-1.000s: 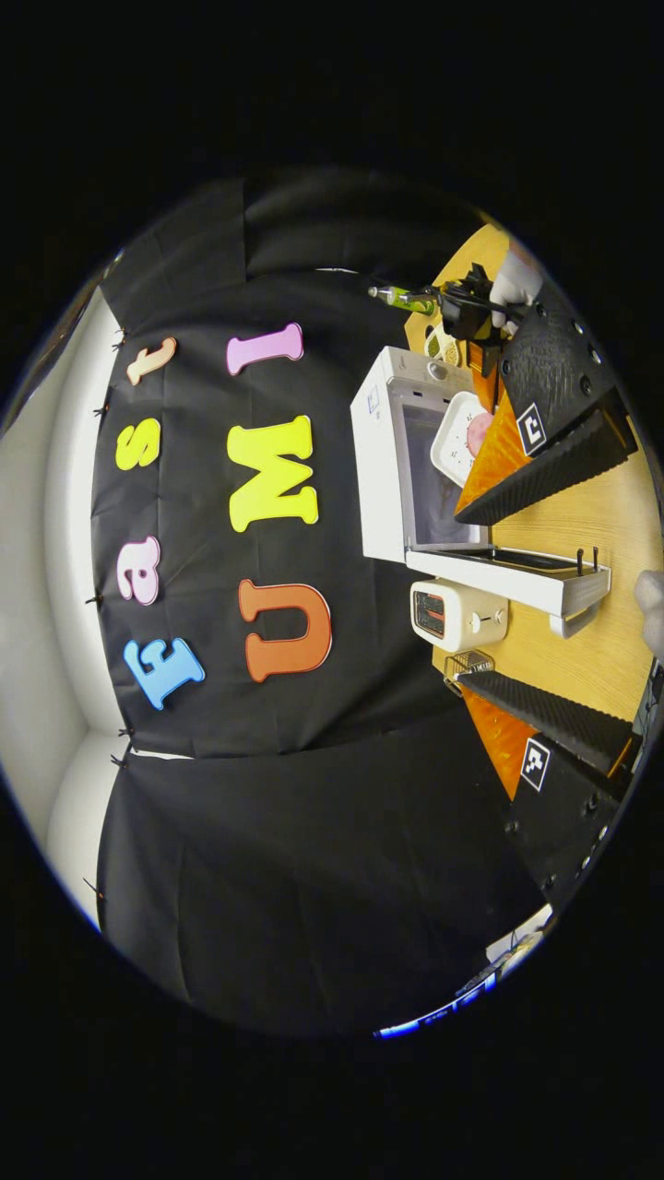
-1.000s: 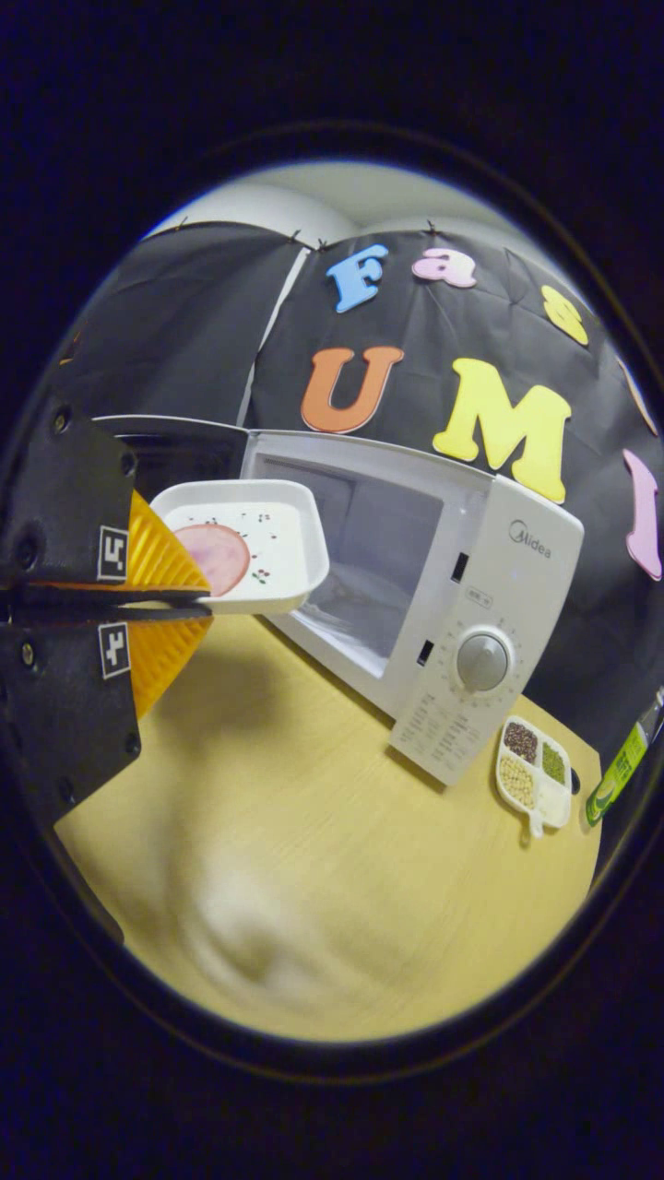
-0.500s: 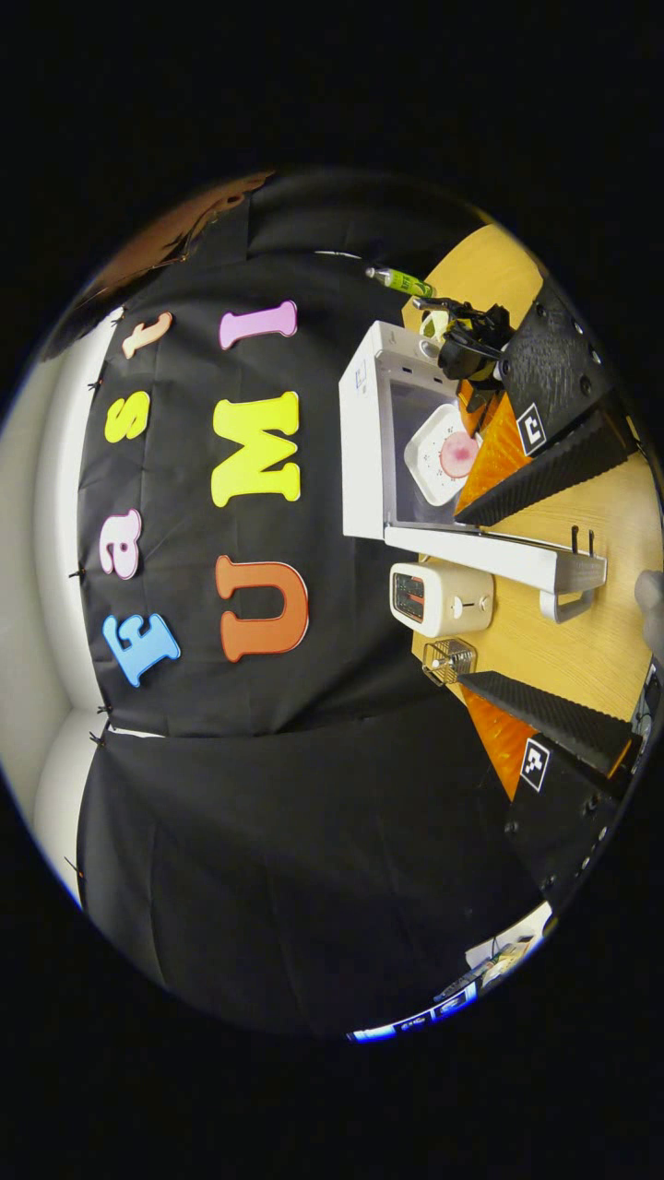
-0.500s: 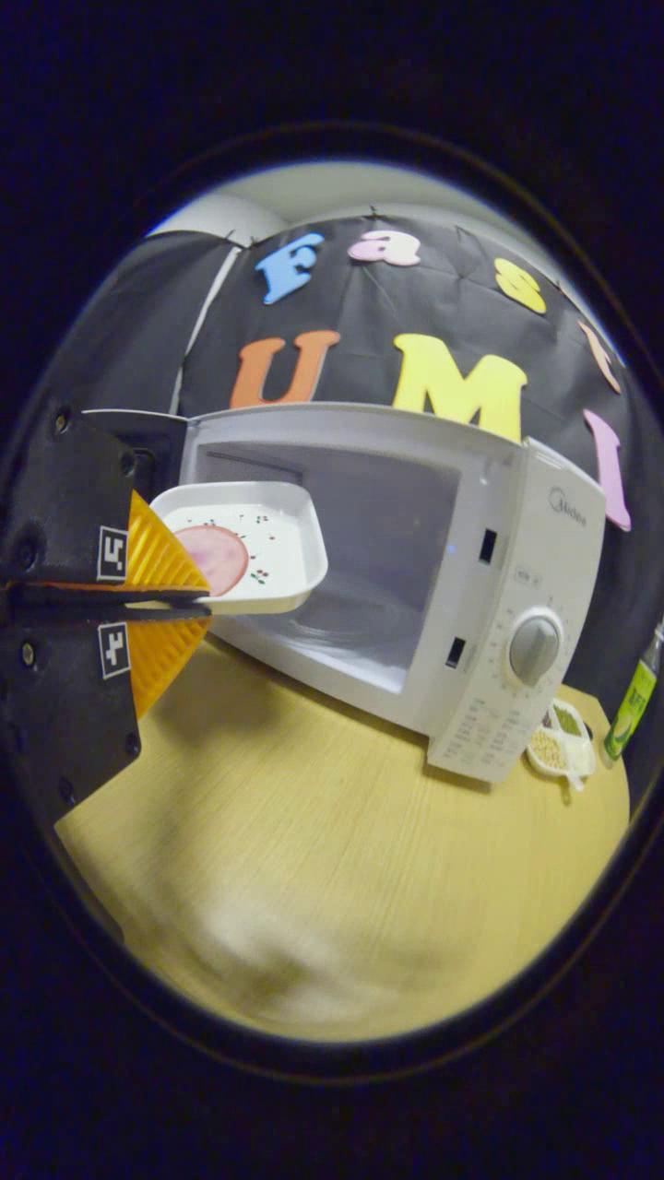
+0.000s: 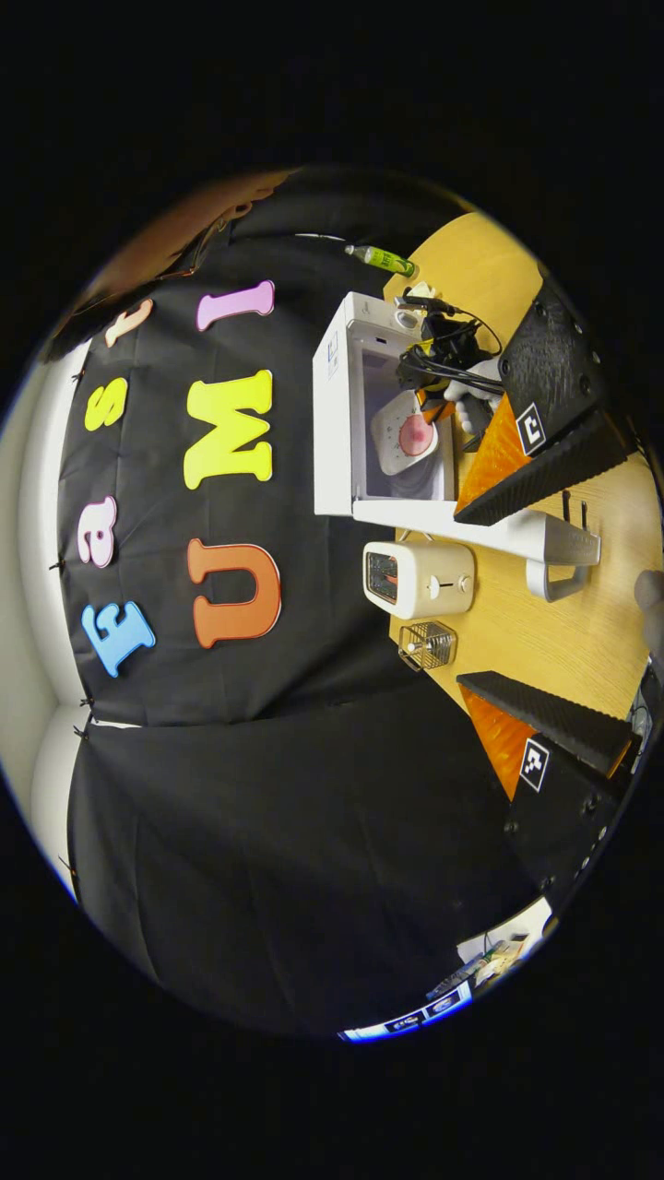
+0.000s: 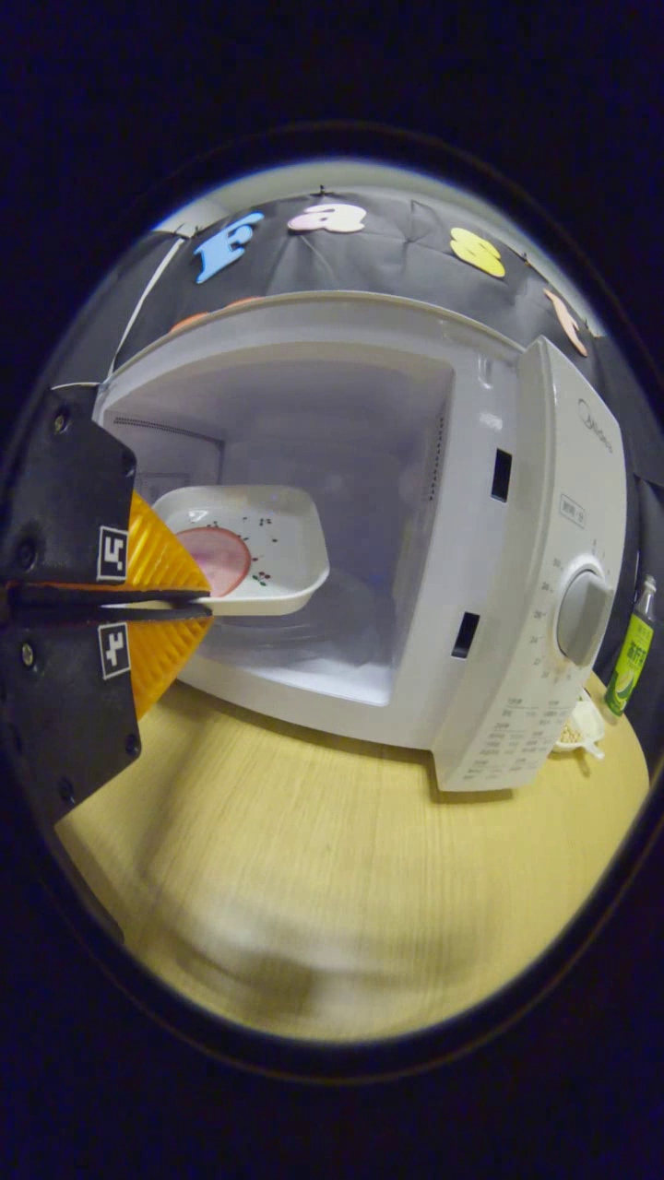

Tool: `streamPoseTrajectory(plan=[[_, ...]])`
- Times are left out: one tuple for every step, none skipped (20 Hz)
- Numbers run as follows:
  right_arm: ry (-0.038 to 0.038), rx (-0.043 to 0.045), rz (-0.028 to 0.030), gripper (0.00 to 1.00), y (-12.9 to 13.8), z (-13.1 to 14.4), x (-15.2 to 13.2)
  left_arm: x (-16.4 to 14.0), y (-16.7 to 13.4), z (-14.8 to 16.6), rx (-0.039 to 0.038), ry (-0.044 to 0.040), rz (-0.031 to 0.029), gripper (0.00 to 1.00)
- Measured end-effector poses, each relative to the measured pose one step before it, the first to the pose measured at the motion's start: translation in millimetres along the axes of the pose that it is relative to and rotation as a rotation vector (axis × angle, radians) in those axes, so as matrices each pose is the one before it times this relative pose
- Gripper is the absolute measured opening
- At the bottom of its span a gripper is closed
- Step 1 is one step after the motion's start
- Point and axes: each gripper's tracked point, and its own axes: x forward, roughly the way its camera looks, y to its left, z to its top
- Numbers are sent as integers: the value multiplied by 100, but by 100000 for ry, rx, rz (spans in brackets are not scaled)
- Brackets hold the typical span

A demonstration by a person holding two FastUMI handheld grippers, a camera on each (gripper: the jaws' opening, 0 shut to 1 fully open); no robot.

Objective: Open the microwave oven with the left hand, put the food in, and close the microwave oven.

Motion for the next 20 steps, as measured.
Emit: streamPoseTrajectory(plan=[[-703,408,-380,0,89,-34,514,159,268,-212,-222,240,204,95],[-591,-161,129,0,60,84,535,-44,152,-177,-320,370,274,95],[-671,321,-195,0,-56,129,588,15,88,0,-112,-50,47,95],[-1057,752,-503,5,-119,203,597,3,180,-27,159,-224,572,95],[94,-15,114,5,77,7,302,72,180,29,16,-135,16,95],[-379,21,1044,6,99,148,406,-32,-112,14,-50,-392,255,95],[-416,-513,405,8,49,67,293,36,32,22,81,-138,251,95],[129,295,570,10,104,60,-69,13,58,-42,-69,39,103,95],[-581,1446,2783,14,672,180,-328,-32,13,37,-95,-156,-6,95],[-772,-398,1309,13,469,332,-500,10,57,20,-64,-138,173,95],[-1342,-2518,1698,16,561,292,-566,-13,17,106,-185,-395,156,95],[-966,-2305,2612,6,1030,429,-541,23,-10,81,-323,-578,-23,95],[-885,-3599,2948,26,985,391,-769,-24,61,238,131,-710,97,95],[77,-3859,2002,46,1078,324,-644,-169,167,324,370,-787,244,95],[749,-5145,111,66,631,326,-1113,-198,-34,447,208,-894,256,95],[980,-4897,-77,86,449,586,-1047,-1,-325,274,399,-192,-94,95],[377,-4112,-75,98,439,355,-891,4,-184,284,665,-37,-209,95],[1351,-4327,-199,98,336,611,-974,-115,-145,689,898,-1045,-270,95],[1434,-5360,1117,85,348,601,-1079,-71,-249,953,721,-1901,-445,95],[949,-5885,2014,86,208,615,-1138,-82,-352,879,648,-2057,-673,95]])
